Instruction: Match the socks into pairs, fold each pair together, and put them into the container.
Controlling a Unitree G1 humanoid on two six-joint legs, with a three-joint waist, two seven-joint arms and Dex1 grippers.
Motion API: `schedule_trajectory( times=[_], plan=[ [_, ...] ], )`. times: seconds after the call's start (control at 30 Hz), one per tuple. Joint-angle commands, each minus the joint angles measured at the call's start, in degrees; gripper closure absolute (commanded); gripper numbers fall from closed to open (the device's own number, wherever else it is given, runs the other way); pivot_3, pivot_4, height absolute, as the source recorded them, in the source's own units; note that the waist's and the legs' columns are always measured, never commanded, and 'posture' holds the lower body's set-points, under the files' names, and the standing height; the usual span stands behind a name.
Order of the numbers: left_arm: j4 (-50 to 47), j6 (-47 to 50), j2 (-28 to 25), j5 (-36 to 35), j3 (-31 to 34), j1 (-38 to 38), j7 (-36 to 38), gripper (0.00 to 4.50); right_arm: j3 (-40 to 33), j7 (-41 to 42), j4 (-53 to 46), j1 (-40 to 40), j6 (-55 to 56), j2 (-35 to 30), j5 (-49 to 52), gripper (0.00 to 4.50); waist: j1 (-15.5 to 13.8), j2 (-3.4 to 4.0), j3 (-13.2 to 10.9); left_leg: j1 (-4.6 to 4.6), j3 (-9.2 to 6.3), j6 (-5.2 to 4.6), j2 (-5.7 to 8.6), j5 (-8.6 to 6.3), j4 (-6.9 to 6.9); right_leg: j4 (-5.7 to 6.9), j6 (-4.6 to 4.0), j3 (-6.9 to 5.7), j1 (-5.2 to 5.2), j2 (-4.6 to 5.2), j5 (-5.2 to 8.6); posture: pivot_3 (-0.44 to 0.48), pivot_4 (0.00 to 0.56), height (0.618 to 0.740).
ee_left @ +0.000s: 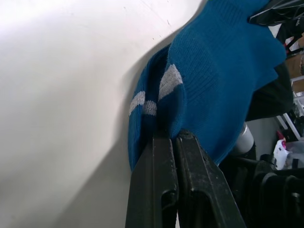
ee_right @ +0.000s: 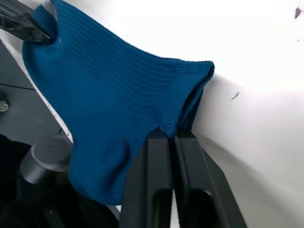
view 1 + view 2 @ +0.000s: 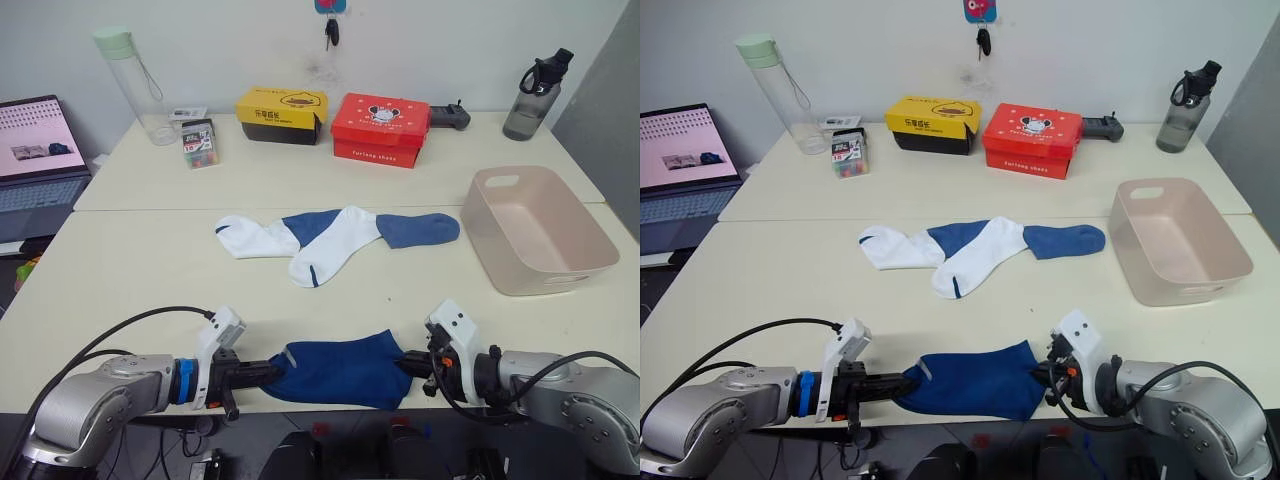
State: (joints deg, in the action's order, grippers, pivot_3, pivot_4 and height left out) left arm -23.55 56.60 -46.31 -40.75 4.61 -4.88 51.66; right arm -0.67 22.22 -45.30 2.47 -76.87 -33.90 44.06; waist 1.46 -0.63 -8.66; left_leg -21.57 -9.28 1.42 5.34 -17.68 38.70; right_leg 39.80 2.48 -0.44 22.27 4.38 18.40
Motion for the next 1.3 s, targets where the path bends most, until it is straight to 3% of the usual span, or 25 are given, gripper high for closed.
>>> schedule_trajectory(
  times=[0.03,0.23,0.3,0.5,0.7,0.87,0.97,1.13,1.17,1.3],
  plan=[
    [0.01,-3.31,0.02,0.3,1.45,-0.78,0.79,4.08,-1.02,0.92,-1.97,-1.01,3.0,-1.13,0.06,3.02,-0.02,0.0,0.0,0.0,0.0,0.0,0.0,0.0,0.0,0.0,0.0,0.0,0.0,0.0,0.0,0.0,0.15,0.726],
    [-1.91,-4.3,-3.29,-3.03,8.24,-2.79,4.33,2.35,-5.27,-0.51,-3.32,-4.47,5.88,-1.09,0.1,0.86,-0.07,0.0,-0.01,-0.01,-0.03,0.0,-0.02,0.0,-0.01,-0.02,0.0,-0.04,0.0,0.0,0.0,0.0,0.15,0.726],
    [-1.72,-3.06,-3.75,-4.11,9.44,-2.63,3.82,2.31,-5.4,-0.69,-3.47,-5.31,6.89,-1.27,-0.41,0.12,-0.08,0.0,-0.01,-0.01,-0.02,-0.01,-0.01,-0.01,-0.01,-0.03,0.0,-0.03,0.0,0.0,0.0,0.0,0.15,0.726],
    [-0.8,-4.78,-0.45,0.93,3.68,-1.03,-2.01,2.31,-0.67,-4.5,-2.09,-6.39,8.21,-0.25,-4.38,0.03,-0.09,0.0,-0.01,0.01,-0.01,-0.01,0.0,-0.01,-0.03,-0.06,0.0,-0.02,-0.03,0.0,0.0,0.0,0.15,0.726],
    [-1.37,-5.8,-0.44,3.98,-2.68,-1.31,-1.67,2.31,2.2,-4.24,-2.83,-7.04,8.04,-1.73,-5.53,0.03,-0.16,0.01,0.04,0.1,-0.01,-0.01,0.0,-0.01,-0.06,-0.11,0.0,-0.01,-0.12,0.0,0.0,0.0,0.15,0.726],
    [-0.34,-5.33,-2.29,5.19,-6.58,-1.13,0.5,2.31,6.02,-2.49,-4.11,-7.22,11.74,-3.81,-7.37,1.32,-0.21,0.02,0.07,0.52,0.01,-0.03,0.01,-0.02,-0.38,-0.41,0.01,-0.01,-0.54,0.0,0.0,0.0,0.15,0.726],
    [-0.13,-4.6,-1.84,4.68,-6.79,-1.6,0.02,2.93,8.19,-0.97,-4.8,-7.36,13.62,-5.2,-8.07,2.44,-0.15,0.28,0.21,0.82,0.01,-0.06,-0.03,-0.03,-0.73,-0.79,0.01,-0.02,-0.84,0.0,0.01,0.0,0.15,0.726],
    [-0.06,-6.15,-2.29,5.66,-8.01,-3.39,0.97,4.41,9.2,0.18,-4.32,-7.85,15.28,-5.65,-8.34,4.21,-0.21,0.29,0.22,0.79,0.02,-0.07,-0.03,-0.04,-0.74,-0.86,0.02,-0.01,-0.84,0.01,0.01,0.0,0.15,0.726],
    [0.23,-6.42,-1.91,5.46,-7.53,-3.51,0.87,4.5,8.88,0.07,-4.03,-7.68,15.47,-5.14,-8.21,4.45,-0.28,0.29,0.22,0.8,0.02,-0.07,-0.02,-0.04,-0.73,-0.85,0.02,-0.01,-0.84,0.01,0.01,0.0,0.15,0.726],
    [1.28,-7.18,0.17,2.75,-4.08,-2.56,0.97,4.5,6.85,0.42,-3.59,-6.34,15.54,-3.38,-7.2,4.45,-0.32,0.33,0.24,0.81,0.01,-0.08,-0.02,-0.05,-0.73,-0.84,0.02,-0.01,-0.86,0.0,0.01,0.0,0.15,0.726]
  ],
)
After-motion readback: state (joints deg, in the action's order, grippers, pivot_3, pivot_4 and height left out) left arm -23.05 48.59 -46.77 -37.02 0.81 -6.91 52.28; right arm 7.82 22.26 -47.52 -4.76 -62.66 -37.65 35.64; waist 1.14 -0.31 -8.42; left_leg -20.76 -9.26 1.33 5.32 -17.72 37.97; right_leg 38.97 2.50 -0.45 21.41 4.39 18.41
